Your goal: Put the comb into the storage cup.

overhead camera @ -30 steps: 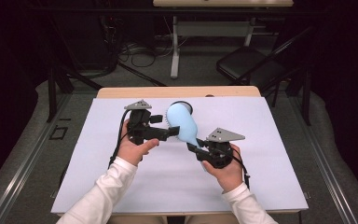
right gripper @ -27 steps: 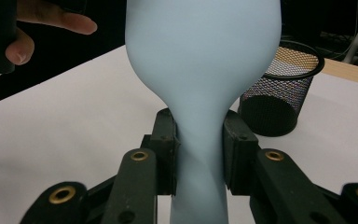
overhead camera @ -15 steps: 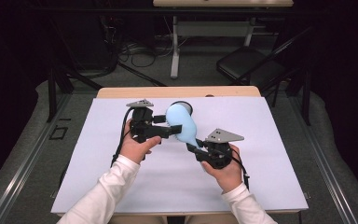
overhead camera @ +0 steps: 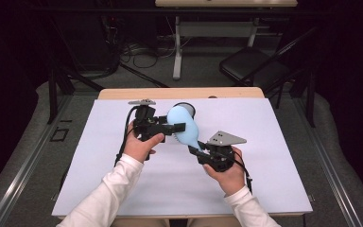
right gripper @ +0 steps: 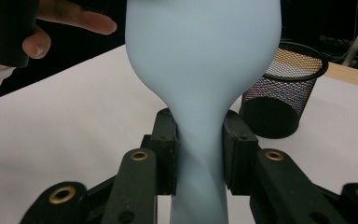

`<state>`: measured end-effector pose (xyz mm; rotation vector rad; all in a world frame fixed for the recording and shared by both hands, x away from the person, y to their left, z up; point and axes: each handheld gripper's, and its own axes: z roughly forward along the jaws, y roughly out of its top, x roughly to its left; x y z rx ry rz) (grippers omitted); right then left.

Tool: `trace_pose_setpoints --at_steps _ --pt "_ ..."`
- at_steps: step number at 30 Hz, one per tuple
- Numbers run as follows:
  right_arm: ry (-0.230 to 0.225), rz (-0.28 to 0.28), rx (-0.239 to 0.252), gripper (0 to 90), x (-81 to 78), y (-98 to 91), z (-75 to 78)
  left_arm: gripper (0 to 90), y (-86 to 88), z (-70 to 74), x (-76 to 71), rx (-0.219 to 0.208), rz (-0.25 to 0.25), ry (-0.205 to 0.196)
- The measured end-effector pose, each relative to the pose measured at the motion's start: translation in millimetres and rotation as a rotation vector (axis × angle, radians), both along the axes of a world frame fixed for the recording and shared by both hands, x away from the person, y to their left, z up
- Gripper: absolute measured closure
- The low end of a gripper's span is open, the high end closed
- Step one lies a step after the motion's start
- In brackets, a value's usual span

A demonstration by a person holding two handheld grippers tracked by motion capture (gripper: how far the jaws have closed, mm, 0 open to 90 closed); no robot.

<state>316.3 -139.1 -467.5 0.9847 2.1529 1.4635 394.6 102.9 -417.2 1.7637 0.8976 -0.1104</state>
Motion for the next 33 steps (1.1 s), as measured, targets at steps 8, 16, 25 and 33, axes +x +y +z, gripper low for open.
trace_pose_setpoints --at_steps 8,16,25,33 --pt "-0.004 0.006 -0.003 69.7 -0.4 1.4 -0.6 15.9 -2.8 -0.1 1.8 0.002 -0.006 0.002" --pt "-0.005 0.01 -0.005 69.7 -0.9 2.4 -1.0 16.9 -4.6 1.1 2.9 -0.01 -0.01 0.01" --pt "-0.009 0.012 -0.012 69.7 -1.6 4.1 -1.9 21.2 -5.9 1.2 3.3 -0.012 -0.019 0.015" --pt "-0.007 0.015 -0.012 69.6 -1.6 5.1 -3.2 26.9 -4.7 1.1 3.2 -0.018 -0.007 0.032"
